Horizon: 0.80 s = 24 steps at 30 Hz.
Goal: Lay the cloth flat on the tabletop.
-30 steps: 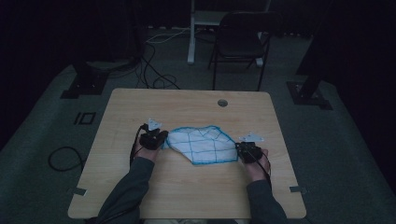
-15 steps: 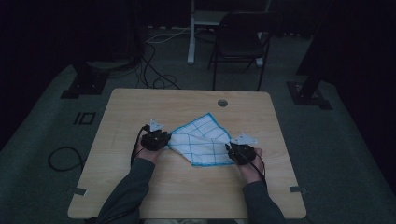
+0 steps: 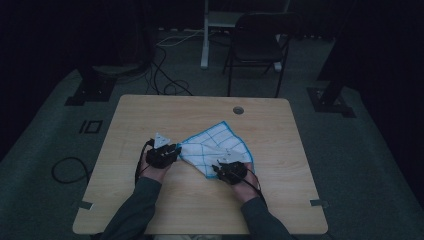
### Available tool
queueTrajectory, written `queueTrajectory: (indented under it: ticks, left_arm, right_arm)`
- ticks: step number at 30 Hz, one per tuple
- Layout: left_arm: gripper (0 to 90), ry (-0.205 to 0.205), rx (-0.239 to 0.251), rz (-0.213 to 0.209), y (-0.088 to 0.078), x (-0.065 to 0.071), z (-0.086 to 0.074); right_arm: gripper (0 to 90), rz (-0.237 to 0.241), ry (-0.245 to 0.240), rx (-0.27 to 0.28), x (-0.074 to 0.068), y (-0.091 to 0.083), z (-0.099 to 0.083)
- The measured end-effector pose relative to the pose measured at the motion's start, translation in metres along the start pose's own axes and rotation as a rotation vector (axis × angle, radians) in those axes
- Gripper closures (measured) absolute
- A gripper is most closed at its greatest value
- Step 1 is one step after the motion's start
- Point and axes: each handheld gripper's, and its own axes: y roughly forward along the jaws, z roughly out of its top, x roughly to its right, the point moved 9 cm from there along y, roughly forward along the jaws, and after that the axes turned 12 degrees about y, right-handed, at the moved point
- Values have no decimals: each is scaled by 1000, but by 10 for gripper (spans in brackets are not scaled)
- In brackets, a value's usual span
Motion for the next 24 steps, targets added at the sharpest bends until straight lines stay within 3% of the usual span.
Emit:
queueTrajectory:
  ticks: [5, 10, 11, 13, 15, 18, 22, 24]
  left_arm:
    - [700, -7, 3, -6, -5, 3, -6]
    - [699, -13, -3, -3, -9, 4, -14]
    - [699, -14, -5, -3, -9, 4, -15]
    - [699, -17, -4, -2, -10, 4, -17]
    - [700, -14, -3, 1, -12, 4, -18]
    - [700, -14, 0, 5, -13, 3, -18]
    - [703, -12, 6, 6, -14, 3, -15]
    - [706, -5, 5, 2, -13, 5, -14]
  right_arm:
    - [602, 41, -47, -18, -25, 15, 2]
    - [600, 46, -91, -55, -36, 29, -1]
    - [615, 36, -104, -78, -37, 32, -3]
    - [771, 33, -124, -106, -38, 35, -4]
    - [844, 31, -122, -108, -38, 34, -1]
    - [860, 65, -92, -82, -37, 28, 6]
    - [861, 120, 5, -30, -28, 15, 20]
    - [861, 116, 45, -15, -20, 11, 25]
